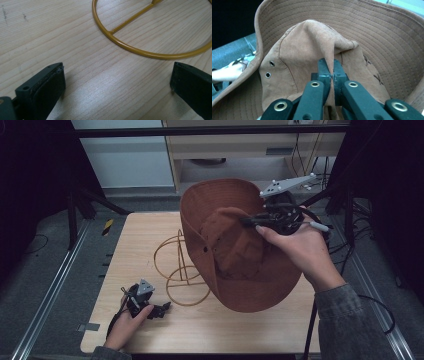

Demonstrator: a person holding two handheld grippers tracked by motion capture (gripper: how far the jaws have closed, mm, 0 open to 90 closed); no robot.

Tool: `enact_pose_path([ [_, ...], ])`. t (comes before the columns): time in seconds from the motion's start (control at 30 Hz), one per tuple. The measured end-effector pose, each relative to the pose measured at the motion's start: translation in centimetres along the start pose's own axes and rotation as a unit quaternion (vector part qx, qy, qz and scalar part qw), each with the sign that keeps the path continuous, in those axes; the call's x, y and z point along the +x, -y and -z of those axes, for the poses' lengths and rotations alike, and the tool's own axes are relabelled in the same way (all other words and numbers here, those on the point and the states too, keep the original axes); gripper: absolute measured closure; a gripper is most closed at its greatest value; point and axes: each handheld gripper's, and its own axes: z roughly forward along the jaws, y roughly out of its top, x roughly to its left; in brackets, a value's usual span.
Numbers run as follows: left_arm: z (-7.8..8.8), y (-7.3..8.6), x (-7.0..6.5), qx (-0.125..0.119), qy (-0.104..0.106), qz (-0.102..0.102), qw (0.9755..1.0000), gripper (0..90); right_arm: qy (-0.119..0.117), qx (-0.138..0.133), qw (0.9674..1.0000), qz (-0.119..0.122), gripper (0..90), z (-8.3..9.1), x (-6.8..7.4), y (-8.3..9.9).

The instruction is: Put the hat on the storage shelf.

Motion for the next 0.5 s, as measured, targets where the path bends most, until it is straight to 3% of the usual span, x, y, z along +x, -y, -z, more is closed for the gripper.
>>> enact_pose_path([
  [0.5, 0.0, 0.0, 0.0, 0.000, 0.001, 0.000, 1.0000, 0.0, -0.017, -0.027, 0.9995, 0.008, 89.0, -1.6, 1.9, -2.7],
])
